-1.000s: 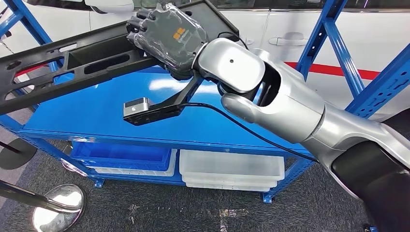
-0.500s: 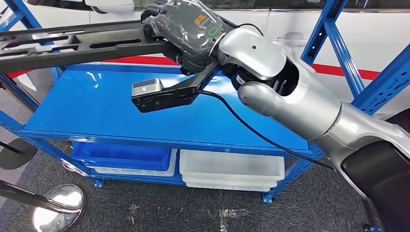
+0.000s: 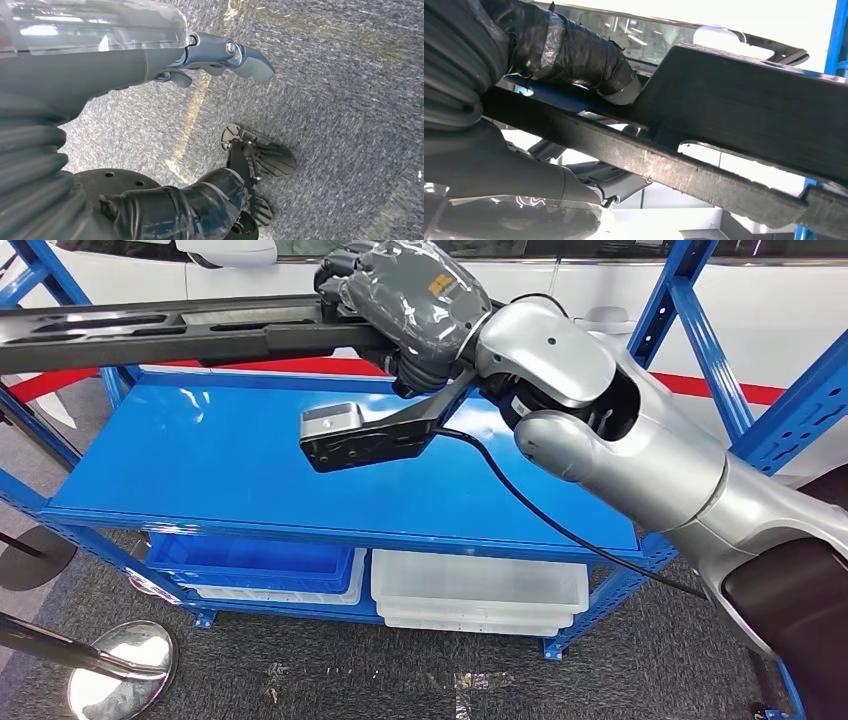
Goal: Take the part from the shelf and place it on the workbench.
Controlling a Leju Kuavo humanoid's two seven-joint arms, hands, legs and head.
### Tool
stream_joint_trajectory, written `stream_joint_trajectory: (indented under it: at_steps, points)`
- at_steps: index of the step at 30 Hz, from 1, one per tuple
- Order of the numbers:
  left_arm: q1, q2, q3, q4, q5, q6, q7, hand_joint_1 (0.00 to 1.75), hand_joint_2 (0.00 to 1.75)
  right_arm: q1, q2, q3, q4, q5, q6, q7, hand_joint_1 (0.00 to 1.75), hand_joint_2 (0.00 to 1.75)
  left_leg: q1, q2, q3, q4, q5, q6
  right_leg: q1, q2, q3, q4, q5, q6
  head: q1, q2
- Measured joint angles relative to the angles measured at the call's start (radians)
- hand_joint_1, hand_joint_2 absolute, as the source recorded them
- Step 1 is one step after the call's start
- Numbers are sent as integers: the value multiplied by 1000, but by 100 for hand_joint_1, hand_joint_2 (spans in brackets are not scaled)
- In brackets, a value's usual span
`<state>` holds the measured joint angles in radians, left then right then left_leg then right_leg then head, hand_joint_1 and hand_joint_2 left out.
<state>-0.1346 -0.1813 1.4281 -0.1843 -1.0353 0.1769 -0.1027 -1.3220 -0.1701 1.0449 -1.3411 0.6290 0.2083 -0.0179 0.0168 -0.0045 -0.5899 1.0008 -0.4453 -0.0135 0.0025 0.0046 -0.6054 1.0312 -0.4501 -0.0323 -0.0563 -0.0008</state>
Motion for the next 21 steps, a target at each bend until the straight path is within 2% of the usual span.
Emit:
stream_joint_trajectory:
  at_steps: [7, 14, 18, 21]
  points:
    - [0, 0, -1, 0, -2, 6, -2, 0, 175, 11, -8, 0, 0, 3, -7, 0, 175, 175, 0, 0, 0, 0, 0, 0, 0, 0, 0, 0, 0, 0, 0, 0]
    - [0, 3, -1, 0, -4, 17, -2, 0, 175, 18, -12, 0, 0, 12, -14, 0, 175, 175, -2, 0, -2, 6, -4, 7, -3, 0, 0, -1, 1, 3, 0, 0]
    - [0, 5, -1, 0, -6, 19, -2, 0, 175, 19, -12, 0, 0, 15, -14, 0, 175, 175, -5, 0, -6, 12, -8, 15, -6, 0, 0, -3, 1, 11, 0, 0]
    - [0, 4, -1, 0, -6, 20, -3, 0, 175, 18, -12, 0, 0, 17, -15, 0, 175, 175, 0, 3, 4, -8, 7, 26, -5, 1, 3, -5, -3, 23, 1, 0]
